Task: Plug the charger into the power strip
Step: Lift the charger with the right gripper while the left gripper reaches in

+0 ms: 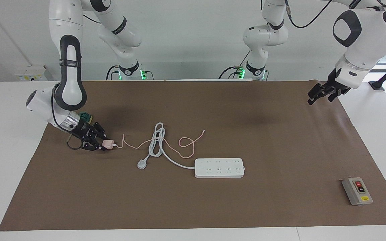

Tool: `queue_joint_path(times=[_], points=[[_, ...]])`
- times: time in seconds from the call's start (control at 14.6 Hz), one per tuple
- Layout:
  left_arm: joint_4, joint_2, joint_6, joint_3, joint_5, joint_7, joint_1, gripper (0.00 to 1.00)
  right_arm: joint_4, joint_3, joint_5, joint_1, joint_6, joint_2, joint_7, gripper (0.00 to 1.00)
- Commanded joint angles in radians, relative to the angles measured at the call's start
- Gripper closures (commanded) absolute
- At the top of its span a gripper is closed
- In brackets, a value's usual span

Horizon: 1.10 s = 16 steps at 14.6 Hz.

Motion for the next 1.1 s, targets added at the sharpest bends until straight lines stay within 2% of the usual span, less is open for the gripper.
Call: queue_joint_path(times=[0.0, 0.27, 0.41, 0.62, 0.82, 1.03], points=[[-0.038, 0.013, 0.043, -0.004, -0.104, 0.149, 0.037, 0.00, 0.068, 0.011, 0.034, 0.014, -0.015, -0.003, -0.008, 0.97], [-0.069, 0.020, -0.007, -0.004, -0.256, 0.270, 0.065, 0.00, 0.210, 0.008, 0.016, 0.098, -0.119, 0.003, 0.102, 0.96], [-0.067, 0.039, -0.007, -0.004, -0.308, 0.273, 0.056, 0.00, 0.249, 0.008, -0.015, 0.164, -0.124, 0.000, 0.189, 0.95], [-0.069, 0.081, -0.107, -0.004, -0.489, 0.276, 0.065, 0.00, 0.304, 0.007, -0.056, 0.258, -0.142, -0.006, 0.366, 0.95], [-0.144, 0.092, -0.083, -0.004, -0.693, 0.277, 0.074, 0.00, 0.367, 0.008, -0.141, 0.353, -0.148, -0.006, 0.562, 0.95], [-0.239, 0.131, -0.060, -0.004, -0.950, 0.282, 0.088, 0.00, 0.385, 0.007, -0.167, 0.442, -0.138, -0.006, 0.702, 0.95]])
